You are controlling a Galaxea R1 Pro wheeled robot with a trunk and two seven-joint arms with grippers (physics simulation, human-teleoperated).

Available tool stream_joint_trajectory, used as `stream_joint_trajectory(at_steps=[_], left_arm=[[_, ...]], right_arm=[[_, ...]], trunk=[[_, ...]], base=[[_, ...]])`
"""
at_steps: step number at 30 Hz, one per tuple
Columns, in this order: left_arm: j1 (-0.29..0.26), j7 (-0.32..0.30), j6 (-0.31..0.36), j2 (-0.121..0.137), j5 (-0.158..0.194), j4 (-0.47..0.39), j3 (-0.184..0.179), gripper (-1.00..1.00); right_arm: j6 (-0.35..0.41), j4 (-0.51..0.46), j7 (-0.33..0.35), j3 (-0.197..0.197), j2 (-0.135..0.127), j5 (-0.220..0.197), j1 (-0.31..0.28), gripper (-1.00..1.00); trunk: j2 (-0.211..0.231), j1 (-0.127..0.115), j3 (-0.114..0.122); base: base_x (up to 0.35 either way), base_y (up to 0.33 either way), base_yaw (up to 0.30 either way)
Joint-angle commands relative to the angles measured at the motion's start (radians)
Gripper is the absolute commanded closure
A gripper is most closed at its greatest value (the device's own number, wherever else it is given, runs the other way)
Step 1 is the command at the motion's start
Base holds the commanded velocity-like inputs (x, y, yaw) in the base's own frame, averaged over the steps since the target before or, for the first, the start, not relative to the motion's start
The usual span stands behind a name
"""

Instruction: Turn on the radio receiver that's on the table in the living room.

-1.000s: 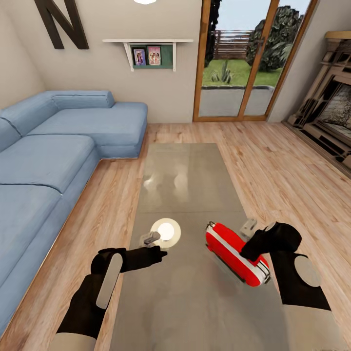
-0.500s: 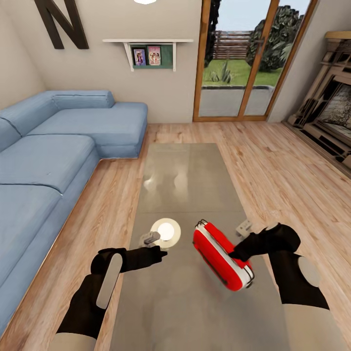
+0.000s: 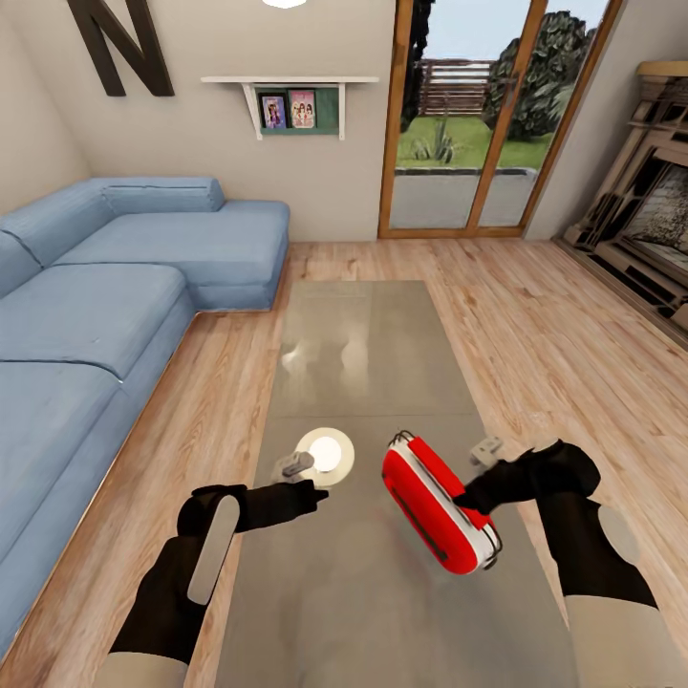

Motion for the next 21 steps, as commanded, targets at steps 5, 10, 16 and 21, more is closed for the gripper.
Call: stream_joint_trajectory(at_steps=[5,10,16,21], left_arm=[[0.000,-0.001,0.002,-0.002,0.000,-0.010,0.000,1.00],[0.000,0.000,0.002,-0.004,0.001,-0.013,0.000,1.00],[0.000,0.000,0.002,-0.004,0.000,-0.012,0.000,1.00],[0.000,-0.001,0.002,-0.004,0.000,-0.012,0.000,1.00]], right_arm=[[0.006,-0.005,0.004,-0.018,-0.004,-0.001,-0.001,1.00],[0.006,0.000,0.004,-0.029,-0.006,0.000,-0.001,1.00],[0.007,0.003,-0.003,-0.029,-0.004,0.001,-0.001,1.00],[0.002,0.005,-0.030,-0.029,0.015,-0.008,0.000,1.00]], trunk=[[0.000,0.000,0.000],[0.000,0.000,0.000],[0.000,0.000,0.000],[0.000,0.000,0.000]], base=[[0.000,0.000,0.000],[0.000,0.000,0.000],[0.000,0.000,0.000],[0.000,0.000,0.000]])
